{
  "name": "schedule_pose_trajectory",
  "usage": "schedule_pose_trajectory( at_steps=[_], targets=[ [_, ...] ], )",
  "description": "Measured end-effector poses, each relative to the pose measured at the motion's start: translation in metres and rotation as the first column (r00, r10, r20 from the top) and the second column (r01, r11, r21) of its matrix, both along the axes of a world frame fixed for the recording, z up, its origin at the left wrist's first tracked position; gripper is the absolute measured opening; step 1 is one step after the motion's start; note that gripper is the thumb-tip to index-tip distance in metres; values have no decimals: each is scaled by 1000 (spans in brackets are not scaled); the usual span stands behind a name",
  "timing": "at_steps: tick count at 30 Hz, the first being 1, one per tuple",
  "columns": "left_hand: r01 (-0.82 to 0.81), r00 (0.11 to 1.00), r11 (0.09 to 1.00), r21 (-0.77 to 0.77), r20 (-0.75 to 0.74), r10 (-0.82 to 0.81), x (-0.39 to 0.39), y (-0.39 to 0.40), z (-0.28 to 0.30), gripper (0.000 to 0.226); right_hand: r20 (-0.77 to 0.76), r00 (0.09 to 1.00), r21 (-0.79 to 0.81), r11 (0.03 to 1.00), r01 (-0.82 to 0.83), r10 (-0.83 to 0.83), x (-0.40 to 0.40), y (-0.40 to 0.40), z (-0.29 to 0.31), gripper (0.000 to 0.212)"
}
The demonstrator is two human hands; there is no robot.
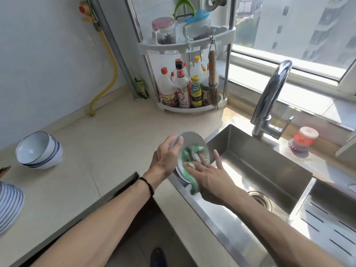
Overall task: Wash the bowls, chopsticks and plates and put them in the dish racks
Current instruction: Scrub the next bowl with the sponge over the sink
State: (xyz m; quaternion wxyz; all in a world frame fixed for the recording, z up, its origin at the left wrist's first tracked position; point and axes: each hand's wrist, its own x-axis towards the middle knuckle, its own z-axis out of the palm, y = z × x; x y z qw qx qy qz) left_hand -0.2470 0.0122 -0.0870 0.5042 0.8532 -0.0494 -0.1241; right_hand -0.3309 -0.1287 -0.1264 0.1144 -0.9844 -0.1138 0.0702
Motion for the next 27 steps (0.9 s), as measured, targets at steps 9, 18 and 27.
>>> schedule_pose_trajectory(
  at_steps=[9,18,27],
  targets=[
    [-71,996,997,42,64,68,2,1,6,28,153,988,178,984,-2,-25,3,3,-8,70],
    [18,999,1000,-21,27,-18,9,12,8,57,137,991,117,993,-15,-2,9,10,-2,71],
    [69,997,994,-86,-10,-70,11,18,13,47,145,988,137,988,-66,46,6,16,2,63]
  ],
)
